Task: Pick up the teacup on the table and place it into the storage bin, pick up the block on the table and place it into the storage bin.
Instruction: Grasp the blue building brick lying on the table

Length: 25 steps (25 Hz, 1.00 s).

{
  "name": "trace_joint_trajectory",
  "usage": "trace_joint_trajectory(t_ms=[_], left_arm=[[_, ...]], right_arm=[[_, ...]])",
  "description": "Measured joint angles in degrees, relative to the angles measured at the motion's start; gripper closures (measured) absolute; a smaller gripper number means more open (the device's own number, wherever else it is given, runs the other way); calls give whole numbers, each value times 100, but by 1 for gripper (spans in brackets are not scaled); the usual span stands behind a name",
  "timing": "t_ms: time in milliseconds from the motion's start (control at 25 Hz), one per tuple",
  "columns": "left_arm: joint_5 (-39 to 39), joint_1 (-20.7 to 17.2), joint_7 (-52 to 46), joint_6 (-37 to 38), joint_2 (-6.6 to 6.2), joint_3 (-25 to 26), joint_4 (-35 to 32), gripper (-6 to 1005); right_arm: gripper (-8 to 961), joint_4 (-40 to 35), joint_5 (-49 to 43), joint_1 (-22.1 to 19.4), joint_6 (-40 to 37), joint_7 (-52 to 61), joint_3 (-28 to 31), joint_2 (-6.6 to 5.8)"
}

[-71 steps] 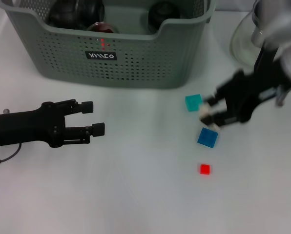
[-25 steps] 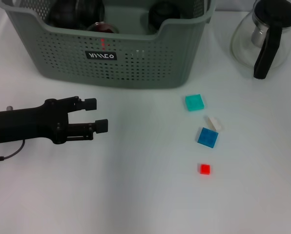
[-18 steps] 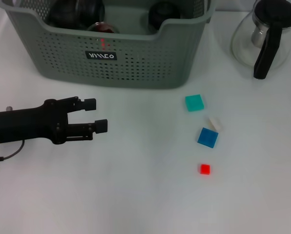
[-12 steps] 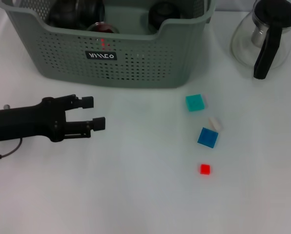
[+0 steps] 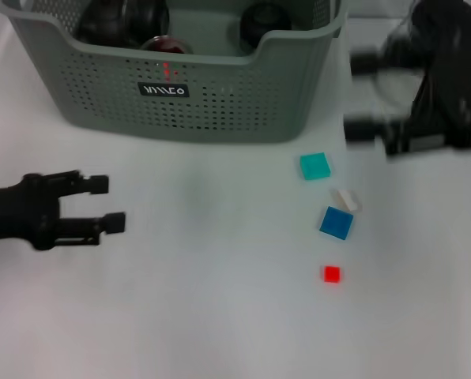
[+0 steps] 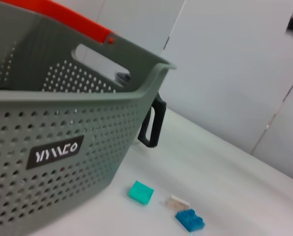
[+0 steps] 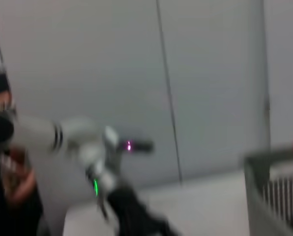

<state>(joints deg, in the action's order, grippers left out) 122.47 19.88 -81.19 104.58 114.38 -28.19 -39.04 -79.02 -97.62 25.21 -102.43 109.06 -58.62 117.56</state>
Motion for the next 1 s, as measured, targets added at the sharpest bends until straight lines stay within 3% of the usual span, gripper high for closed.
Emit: trace_joint_trajectory(t_ms=[120, 240, 480, 720, 880, 1000], left_arm=[[0, -137, 41, 335, -8, 165, -224, 138], [-32, -201, 97, 618, -12, 361, -340, 138], [-21, -126, 111, 618, 23, 470, -317, 138], [-47, -65, 138, 513, 80, 472, -238, 138], [-49, -53, 229, 446, 84, 473, -126, 138], [-49, -48, 240, 360, 84, 473, -77, 138]], right_arm=[[97, -723, -1042, 144, -393, 615, -44, 131], [96, -978, -1809, 503, -711, 983, -133, 236], [96, -911, -3296, 1416, -871, 1875, -796, 260], [96, -245, -4455, 2098, -626, 2644, -1956, 285], [96, 250, -4677, 2309, -410, 2867, -2428, 292], [97, 950, -4816, 2474, 206, 3271, -2638, 295]])
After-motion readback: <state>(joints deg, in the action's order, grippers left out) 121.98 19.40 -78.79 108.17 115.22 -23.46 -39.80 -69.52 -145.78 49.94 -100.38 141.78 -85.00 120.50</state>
